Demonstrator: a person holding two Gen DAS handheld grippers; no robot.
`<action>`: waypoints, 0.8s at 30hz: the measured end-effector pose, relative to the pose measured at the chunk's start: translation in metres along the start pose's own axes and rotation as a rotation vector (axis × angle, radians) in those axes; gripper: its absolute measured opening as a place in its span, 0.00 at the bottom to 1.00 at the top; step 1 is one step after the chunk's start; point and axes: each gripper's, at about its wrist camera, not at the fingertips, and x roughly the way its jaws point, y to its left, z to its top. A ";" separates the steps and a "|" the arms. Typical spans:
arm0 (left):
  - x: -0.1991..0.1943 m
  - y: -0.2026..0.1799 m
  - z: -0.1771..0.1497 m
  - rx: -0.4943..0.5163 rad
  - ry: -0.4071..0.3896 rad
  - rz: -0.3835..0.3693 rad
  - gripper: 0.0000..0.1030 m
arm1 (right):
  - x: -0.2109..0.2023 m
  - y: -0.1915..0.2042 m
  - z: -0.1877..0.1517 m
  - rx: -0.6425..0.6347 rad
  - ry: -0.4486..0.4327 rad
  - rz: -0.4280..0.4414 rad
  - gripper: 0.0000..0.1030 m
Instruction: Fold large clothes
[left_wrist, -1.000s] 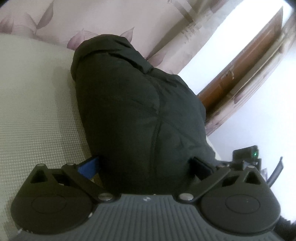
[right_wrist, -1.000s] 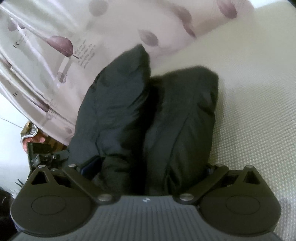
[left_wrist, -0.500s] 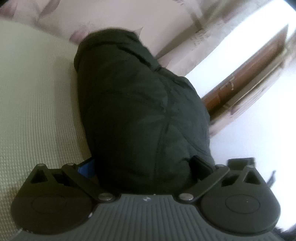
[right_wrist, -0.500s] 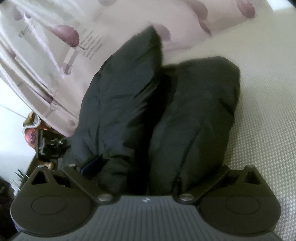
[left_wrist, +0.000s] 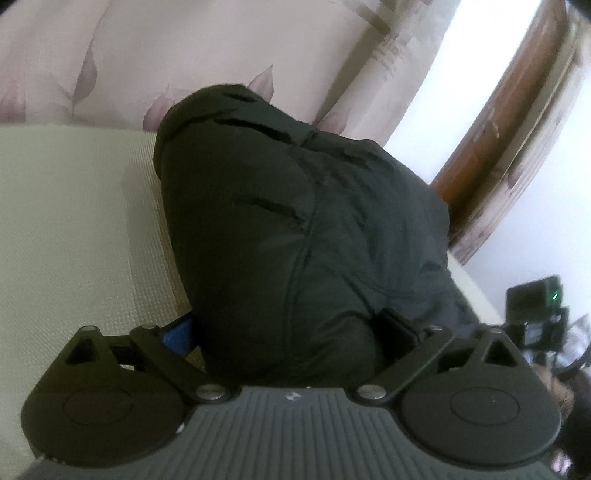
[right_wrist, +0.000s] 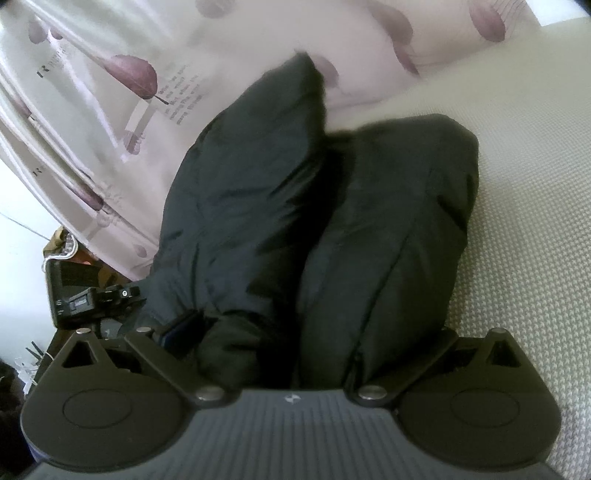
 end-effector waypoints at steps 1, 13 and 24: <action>0.000 -0.004 0.002 0.017 -0.002 0.014 0.96 | 0.000 0.001 0.000 0.000 0.001 -0.009 1.00; -0.005 -0.025 -0.001 0.135 -0.024 0.105 0.95 | 0.002 0.017 -0.009 -0.047 -0.026 -0.084 1.00; -0.007 -0.027 -0.005 0.160 -0.048 0.102 0.90 | 0.004 0.015 -0.010 -0.047 -0.034 -0.077 1.00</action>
